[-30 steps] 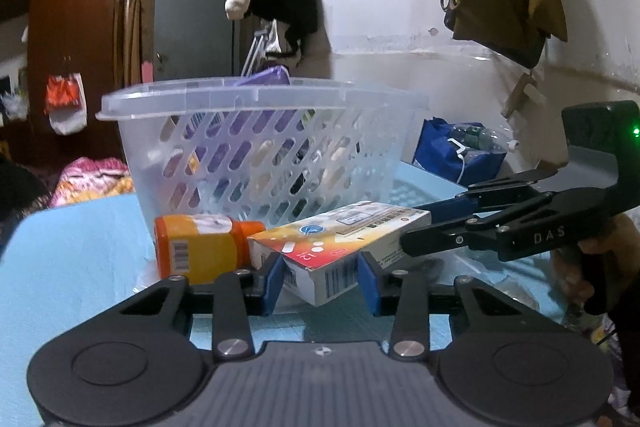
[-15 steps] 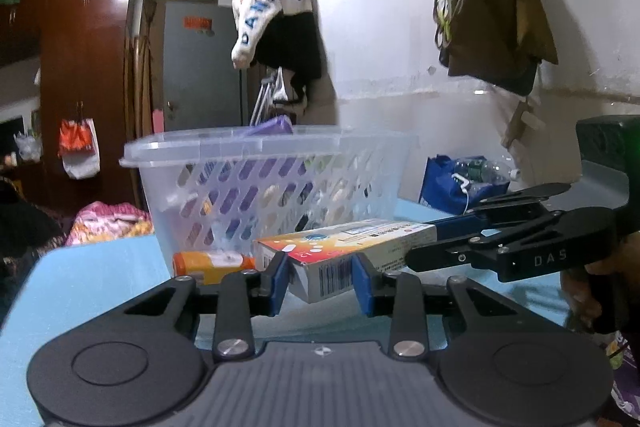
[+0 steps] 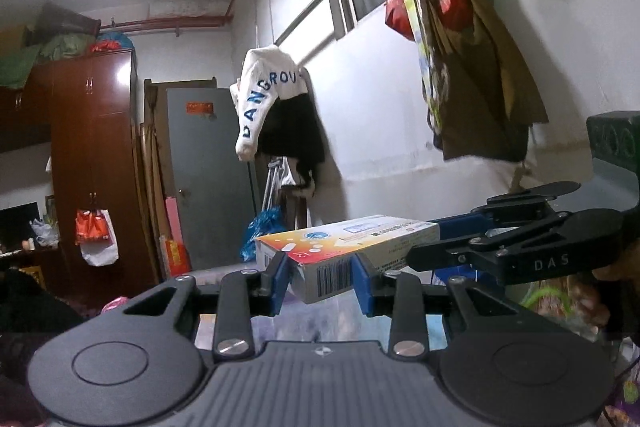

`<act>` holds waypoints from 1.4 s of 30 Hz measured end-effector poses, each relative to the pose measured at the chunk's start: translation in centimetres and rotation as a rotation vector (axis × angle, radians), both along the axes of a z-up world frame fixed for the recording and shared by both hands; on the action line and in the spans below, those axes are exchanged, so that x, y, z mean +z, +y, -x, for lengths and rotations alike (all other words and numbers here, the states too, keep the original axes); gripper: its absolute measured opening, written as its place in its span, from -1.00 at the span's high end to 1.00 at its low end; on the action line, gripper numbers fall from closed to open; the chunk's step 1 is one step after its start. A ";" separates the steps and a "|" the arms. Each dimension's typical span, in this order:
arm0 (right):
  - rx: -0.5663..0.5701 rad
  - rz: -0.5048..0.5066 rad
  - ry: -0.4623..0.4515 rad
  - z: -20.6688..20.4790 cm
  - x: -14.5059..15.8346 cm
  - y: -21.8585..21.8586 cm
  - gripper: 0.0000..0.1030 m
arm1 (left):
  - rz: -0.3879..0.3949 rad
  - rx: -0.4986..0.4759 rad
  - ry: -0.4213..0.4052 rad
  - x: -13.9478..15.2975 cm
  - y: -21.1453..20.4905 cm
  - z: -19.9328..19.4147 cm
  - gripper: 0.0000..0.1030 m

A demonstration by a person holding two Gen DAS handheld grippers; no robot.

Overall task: Organize objects
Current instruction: 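Carry the medicine box into the white basket and release it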

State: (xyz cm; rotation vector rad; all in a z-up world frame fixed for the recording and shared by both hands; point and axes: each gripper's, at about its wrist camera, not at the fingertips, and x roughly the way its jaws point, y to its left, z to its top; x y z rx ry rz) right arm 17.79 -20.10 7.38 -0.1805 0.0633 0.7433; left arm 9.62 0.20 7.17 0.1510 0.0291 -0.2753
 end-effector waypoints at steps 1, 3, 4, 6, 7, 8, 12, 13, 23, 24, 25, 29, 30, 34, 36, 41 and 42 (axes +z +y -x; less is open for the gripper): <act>-0.004 -0.007 0.011 -0.9 0.4 0.0 0.14 | -0.001 -0.005 0.004 0.7 0.0 -0.9 0.26; -0.015 -0.011 0.029 -2.6 0.8 0.0 0.14 | 0.005 -0.017 0.025 1.7 -0.1 -2.9 0.26; -0.020 -0.013 0.035 -3.3 0.8 0.0 0.14 | 0.005 -0.022 0.036 2.0 -0.1 -3.8 0.26; -0.032 -0.007 0.054 -4.9 0.6 0.2 0.14 | 0.003 -0.027 0.052 2.3 -0.3 -5.4 0.26; -0.035 -0.005 0.064 -5.3 0.2 0.2 0.14 | 0.000 -0.028 0.062 2.3 -0.4 -6.2 0.26; -0.040 0.002 0.074 -5.8 -0.1 0.3 0.14 | 0.000 -0.028 0.071 2.1 -0.4 -6.9 0.26; -0.052 0.011 0.118 -7.0 -1.5 0.6 0.14 | 0.007 -0.034 0.132 1.0 0.0 -9.5 0.26; -0.054 0.014 0.125 -7.1 -1.7 0.6 0.14 | 0.009 -0.033 0.145 0.7 0.2 -10.0 0.26; -0.075 0.066 0.158 -8.0 -2.8 1.6 0.14 | 0.019 -0.023 0.215 -0.6 1.2 -12.4 0.24; -0.080 0.073 0.162 -8.1 -3.0 1.8 0.14 | 0.009 -0.016 0.222 -0.7 1.1 -12.9 0.23; -0.082 0.079 0.169 -8.3 -3.2 1.8 0.14 | -0.003 -0.010 0.226 -0.8 0.9 -13.2 0.21; -0.090 0.074 0.182 -7.9 -3.6 1.4 0.12 | -0.046 0.014 0.249 -1.5 0.6 -14.0 0.08; -0.109 0.065 0.169 -7.4 -3.5 1.0 0.05 | -0.047 0.031 0.235 -1.7 0.7 -13.7 0.04; -0.139 -0.025 0.164 -4.9 -3.6 -2.2 -0.68 | 0.070 0.045 0.210 -1.7 3.5 -11.3 -0.10; -0.148 -0.073 0.174 -3.0 -4.4 -3.8 -0.87 | 0.121 0.056 0.181 -2.0 4.9 -9.0 -0.42; -0.133 -0.177 0.261 1.8 -8.8 -6.2 -1.00 | 0.189 0.161 0.220 -4.7 6.5 -4.2 -0.63; -0.129 -0.182 0.265 2.7 -9.6 -6.1 -1.00 | 0.201 0.173 0.232 -5.4 6.7 -3.5 -0.63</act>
